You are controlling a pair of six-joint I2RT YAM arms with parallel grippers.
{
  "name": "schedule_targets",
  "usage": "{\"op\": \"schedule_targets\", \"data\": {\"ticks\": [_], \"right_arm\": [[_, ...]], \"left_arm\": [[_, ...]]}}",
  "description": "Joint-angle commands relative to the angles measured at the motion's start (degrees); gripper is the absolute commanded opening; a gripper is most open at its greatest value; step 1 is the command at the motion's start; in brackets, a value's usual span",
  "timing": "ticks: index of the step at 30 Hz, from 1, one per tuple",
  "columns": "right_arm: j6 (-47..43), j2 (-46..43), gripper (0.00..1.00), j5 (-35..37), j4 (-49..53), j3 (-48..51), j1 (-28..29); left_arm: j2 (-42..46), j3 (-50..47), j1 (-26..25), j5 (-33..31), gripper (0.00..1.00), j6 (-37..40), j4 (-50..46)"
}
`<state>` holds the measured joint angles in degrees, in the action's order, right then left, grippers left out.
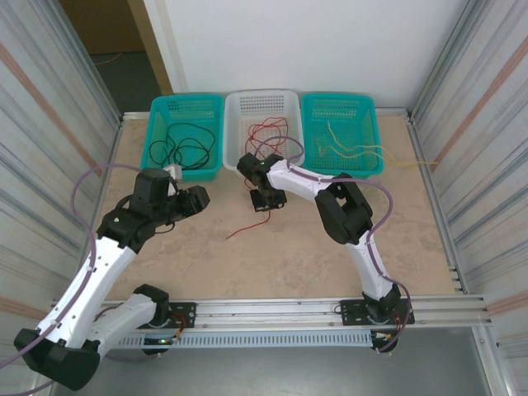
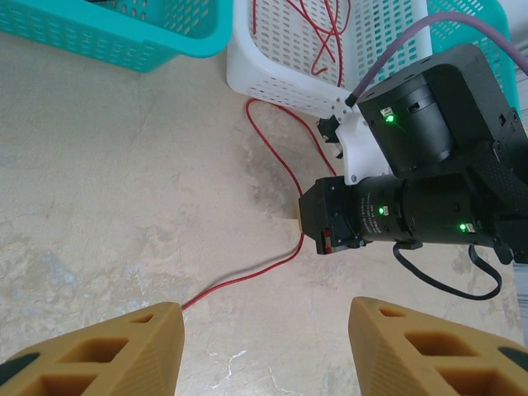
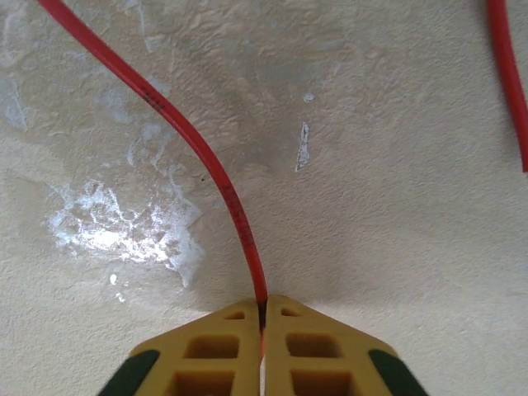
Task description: Untangle the cables
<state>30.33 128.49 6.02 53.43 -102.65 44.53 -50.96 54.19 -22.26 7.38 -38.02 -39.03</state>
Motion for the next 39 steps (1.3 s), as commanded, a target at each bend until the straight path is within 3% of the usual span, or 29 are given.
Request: {"op": "schedule_targets", "data": {"ticks": [1,6,17,26,31,39], "right_arm": [[-0.4,0.7,0.01,-0.6,1.5,-1.5,0.1],[-0.6,-3.4,0.0,-0.1,0.1,1.8,1.8],[2.2,-24.5,0.0,-3.3,-10.4,15.1,6.4],[4.0,-31.7,0.0,-4.7,-12.2,11.8,7.1],[4.5,-33.5,0.0,-6.4,-12.9,10.2,7.1],[6.9,-36.8,0.0,-8.3,-14.0,10.5,6.0]], "left_arm": [[1.0,-0.1,-0.3,1.0,0.56,-0.7,-0.6],[1.2,-0.5,-0.7,1.7,0.56,-0.7,-0.3],[-2.0,-3.1,-6.6,7.1,0.59,-1.6,9.4],[-7.8,-0.3,-13.7,6.1,0.62,1.2,11.9],[-9.4,1.9,-13.9,4.2,0.63,3.4,10.9],[-12.9,3.6,-15.4,6.5,0.57,4.7,11.0]]}}
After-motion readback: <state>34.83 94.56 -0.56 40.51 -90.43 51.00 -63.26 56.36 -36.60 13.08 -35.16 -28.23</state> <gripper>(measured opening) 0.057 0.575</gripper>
